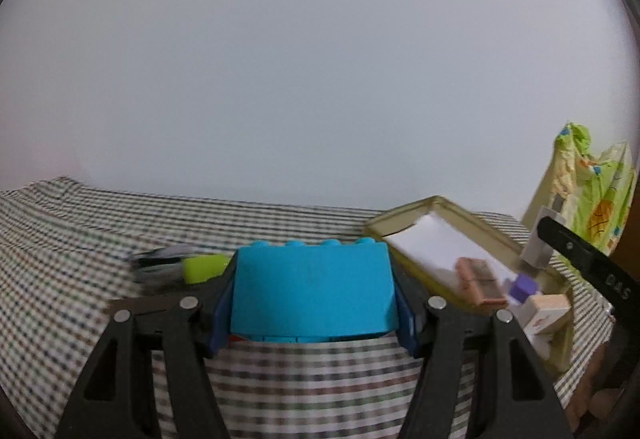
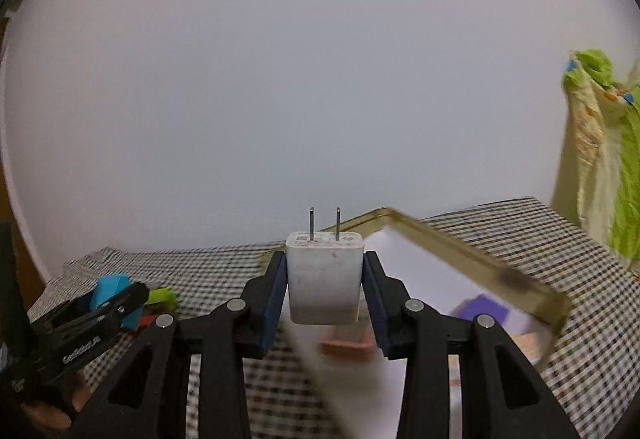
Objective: Organize rigid objects
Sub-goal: 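Carry both into the gold tray and open both tools to release them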
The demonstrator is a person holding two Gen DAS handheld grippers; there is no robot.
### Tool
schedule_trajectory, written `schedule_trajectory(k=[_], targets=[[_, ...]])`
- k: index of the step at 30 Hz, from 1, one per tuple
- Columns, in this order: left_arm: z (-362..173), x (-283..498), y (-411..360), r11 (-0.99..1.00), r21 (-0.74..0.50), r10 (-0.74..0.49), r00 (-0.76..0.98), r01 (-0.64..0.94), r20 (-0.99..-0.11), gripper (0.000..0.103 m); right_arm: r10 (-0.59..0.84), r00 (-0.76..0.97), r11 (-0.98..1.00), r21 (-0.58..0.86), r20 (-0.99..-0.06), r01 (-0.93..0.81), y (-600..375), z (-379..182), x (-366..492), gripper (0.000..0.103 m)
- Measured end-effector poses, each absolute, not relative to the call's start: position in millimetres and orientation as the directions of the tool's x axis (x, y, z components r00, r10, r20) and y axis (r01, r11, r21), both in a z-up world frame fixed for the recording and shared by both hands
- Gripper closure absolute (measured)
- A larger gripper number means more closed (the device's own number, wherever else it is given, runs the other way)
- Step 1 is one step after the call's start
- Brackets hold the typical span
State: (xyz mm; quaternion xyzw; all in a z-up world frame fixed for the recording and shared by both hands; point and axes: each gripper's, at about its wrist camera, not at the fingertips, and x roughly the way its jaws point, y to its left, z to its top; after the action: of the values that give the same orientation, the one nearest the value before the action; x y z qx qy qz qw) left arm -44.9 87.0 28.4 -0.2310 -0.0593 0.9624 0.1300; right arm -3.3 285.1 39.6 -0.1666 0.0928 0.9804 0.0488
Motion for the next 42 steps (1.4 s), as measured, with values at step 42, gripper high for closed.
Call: schedule_trajectory(k=[42], targets=[[1, -47, 267, -0.9, -0.047, 0.378, -0.721, -0.434, -0.58, 0.039, 0.17, -0.818, -0.956, 0.11, -0.55, -0.273, 382, 7, -39, 0.062]])
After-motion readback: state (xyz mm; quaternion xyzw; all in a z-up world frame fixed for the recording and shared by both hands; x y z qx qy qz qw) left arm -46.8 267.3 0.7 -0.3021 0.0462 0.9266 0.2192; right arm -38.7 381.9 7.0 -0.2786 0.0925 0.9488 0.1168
